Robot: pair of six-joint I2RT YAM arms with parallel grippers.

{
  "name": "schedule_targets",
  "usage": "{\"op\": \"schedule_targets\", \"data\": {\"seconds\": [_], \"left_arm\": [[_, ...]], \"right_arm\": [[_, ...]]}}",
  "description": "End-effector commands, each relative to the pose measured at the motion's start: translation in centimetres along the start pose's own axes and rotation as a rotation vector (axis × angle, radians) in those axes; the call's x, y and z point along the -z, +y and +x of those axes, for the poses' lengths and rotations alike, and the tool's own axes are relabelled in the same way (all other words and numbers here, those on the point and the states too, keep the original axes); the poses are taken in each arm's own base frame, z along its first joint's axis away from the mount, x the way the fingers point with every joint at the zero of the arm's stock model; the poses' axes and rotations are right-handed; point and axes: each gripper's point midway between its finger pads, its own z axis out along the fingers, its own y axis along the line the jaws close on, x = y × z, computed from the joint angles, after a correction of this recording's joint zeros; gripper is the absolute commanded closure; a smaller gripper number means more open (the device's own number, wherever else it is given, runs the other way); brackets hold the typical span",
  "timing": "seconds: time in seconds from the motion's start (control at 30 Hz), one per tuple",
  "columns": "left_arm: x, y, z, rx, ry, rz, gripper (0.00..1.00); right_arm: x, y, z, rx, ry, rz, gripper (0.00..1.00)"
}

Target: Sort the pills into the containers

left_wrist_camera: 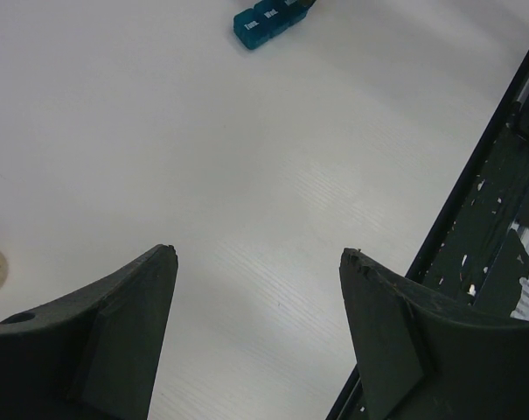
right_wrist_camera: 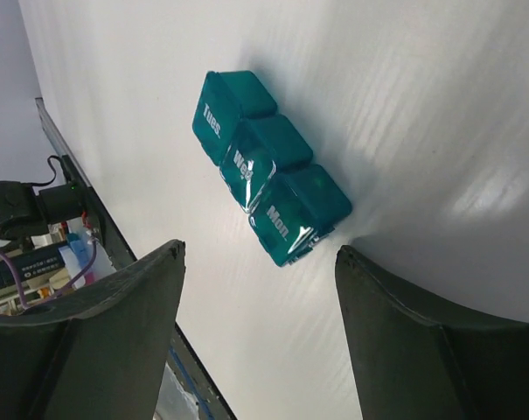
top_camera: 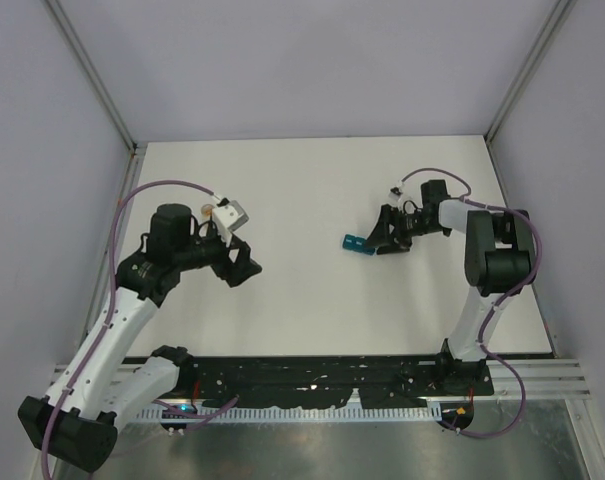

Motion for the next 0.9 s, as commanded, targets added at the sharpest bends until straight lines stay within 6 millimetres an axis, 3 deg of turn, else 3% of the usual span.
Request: {"op": "schedule_targets", "data": {"seconds": [0.0,0.23,0.33,0.4,0.57,0.73,0.87], "left_arm": [[0.4,-0.4,-1.2,-0.034,-0.055,0.012,0.21],[1.1,-0.5,-1.5,-0.052,-0.078,-0.007,0.21],[1.4,0.5,-1.7,-0.051,-0.083,-0.079,0.19],[1.8,1.6,-1.8,-0.043,-0.087,-0.151,0.12],[2.2,2.7,-1.8,-0.039,-0.106,-0.226,0.01],[2.5,3.6,-1.3,-0.04,-0.116,-0.29,0.0],[2.8,4.4,-1.4,-0.043,-0.126,-0.341,0.0]], "right_arm": [[2.1,-3.0,1.2,0.043,0.008,0.183,0.24],[5.1,-2.1,-0.1,0.134,-0.067,0.31,0.18],[6.6,-1.0,-0.9,0.182,-0.117,0.347,0.16],[7.9,-0.3,-1.6,0.22,-0.157,0.386,0.14],[12.3,2.6,-3.9,0.369,-0.316,0.503,0.11],[17.0,5.5,-5.6,0.51,-0.497,0.621,0.08],[19.7,7.8,-5.9,0.59,-0.603,0.671,0.03]]}}
